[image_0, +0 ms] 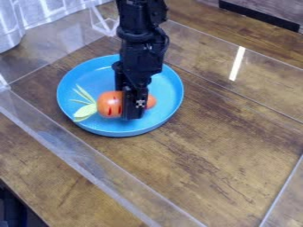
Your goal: Remove the carrot from inside the blue tray and put it on the table
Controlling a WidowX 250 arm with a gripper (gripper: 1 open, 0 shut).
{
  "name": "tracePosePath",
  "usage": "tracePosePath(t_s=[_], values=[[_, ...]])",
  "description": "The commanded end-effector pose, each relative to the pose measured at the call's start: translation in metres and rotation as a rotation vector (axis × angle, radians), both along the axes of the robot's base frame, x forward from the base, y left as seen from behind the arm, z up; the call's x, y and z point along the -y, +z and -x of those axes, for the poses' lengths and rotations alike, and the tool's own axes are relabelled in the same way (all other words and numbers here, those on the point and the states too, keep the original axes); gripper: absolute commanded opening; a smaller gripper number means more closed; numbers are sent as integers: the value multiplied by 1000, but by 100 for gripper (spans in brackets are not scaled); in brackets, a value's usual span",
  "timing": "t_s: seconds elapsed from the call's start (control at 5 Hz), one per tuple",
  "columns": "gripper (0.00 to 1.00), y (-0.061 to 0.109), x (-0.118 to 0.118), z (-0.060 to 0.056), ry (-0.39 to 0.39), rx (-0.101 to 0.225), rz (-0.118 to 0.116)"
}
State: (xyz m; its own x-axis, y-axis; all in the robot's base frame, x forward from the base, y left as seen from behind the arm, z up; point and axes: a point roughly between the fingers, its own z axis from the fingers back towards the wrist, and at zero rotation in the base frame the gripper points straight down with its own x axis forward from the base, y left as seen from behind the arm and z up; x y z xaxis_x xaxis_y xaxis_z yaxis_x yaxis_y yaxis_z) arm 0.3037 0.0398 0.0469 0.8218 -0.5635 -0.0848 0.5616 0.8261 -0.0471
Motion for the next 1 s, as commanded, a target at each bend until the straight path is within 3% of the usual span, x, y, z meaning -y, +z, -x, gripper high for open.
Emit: tracePosePath(t_s=[0.0, 0.8], values=[[0, 38, 5, -13, -27, 116, -20], [0, 48, 15, -12, -67, 127, -20]])
